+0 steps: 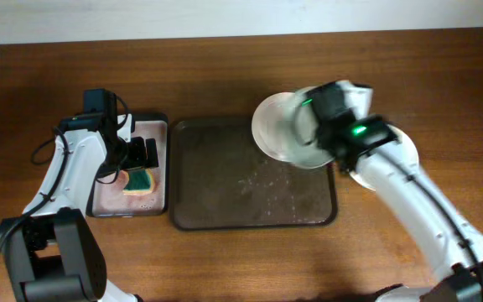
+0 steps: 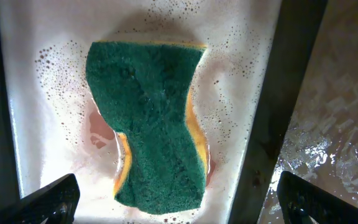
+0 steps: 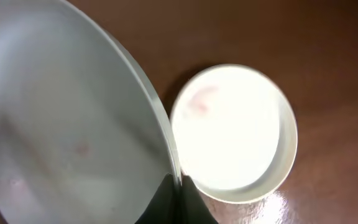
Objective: Clean dirty plates on tray and stack at the side
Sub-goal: 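Lift the cleaned plate with the right gripper and stack it right of the tray, then reach the right gripper to the back plate and drag it to tray center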
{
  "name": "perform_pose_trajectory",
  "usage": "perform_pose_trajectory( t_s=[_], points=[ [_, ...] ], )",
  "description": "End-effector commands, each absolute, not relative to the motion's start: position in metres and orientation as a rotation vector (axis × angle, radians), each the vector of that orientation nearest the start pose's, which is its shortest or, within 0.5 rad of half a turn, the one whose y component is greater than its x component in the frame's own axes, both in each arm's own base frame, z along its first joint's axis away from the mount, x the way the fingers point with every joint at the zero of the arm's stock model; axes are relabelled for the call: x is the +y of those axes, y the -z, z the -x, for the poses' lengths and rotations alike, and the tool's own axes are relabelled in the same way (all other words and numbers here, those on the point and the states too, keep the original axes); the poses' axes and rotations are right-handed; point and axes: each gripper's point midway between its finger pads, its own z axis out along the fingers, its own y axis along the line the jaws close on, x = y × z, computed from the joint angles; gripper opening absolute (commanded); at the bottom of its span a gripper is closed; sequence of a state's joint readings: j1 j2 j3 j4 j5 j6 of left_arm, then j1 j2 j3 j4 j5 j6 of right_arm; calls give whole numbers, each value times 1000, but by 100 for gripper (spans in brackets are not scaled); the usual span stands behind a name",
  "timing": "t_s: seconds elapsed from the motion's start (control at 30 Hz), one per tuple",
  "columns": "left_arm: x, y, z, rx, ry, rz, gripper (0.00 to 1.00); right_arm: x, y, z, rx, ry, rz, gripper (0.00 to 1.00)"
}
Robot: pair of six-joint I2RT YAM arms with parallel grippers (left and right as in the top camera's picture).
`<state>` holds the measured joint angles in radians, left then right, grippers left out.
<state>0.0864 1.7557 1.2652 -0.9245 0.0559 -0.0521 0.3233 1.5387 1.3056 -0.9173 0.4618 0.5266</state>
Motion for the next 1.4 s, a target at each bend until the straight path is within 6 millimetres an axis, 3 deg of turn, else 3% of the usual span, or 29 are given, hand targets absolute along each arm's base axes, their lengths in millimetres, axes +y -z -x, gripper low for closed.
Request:
perform_pose_trajectory(
  t_s=[0.0, 0.2, 0.3, 0.43, 0.67, 0.73, 0.77, 0.83, 0.93, 1.07, 1.1, 1.37],
  points=[
    [20, -77, -355, 2950, 95, 197, 100, 11, -173, -365, 2572, 12, -645, 4],
    [20, -76, -355, 2950, 95, 198, 100, -76, -158, -343, 2566, 2, -1017, 4],
    [20, -76, -355, 2950, 95, 197, 99, -106, -143, -326, 2591, 44, -1148, 4],
    [20, -77, -355, 2949, 95, 198, 100, -117, -129, -320, 2646, 49, -1160, 4],
    [20, -77, -355, 2950, 95, 197, 100, -117, -116, -319, 2684, 56, -1177, 6],
    [20, -77, -355, 2950, 95, 197, 100, -117, -116, -318, 2687, 57, -1179, 16],
    [20, -77, -355, 2949, 95, 197, 99, -116, -115, -317, 2690, 57, -1180, 17],
    [20, -77, -355, 2950, 95, 197, 99, -116, -115, -317, 2693, 54, -1181, 31],
    [20, -77, -355, 2949, 95, 197, 100, -97, -116, -324, 2722, -111, -1122, 39],
    [20, -77, -355, 2949, 95, 197, 100, -42, -134, -357, 2708, -587, -686, 51],
    [20, -77, -355, 2949, 95, 197, 100, -34, -138, -362, 2691, -635, -637, 52],
    [20, -77, -355, 2950, 95, 197, 100, 15, -133, -386, 2710, -542, -362, 58]
  ],
)
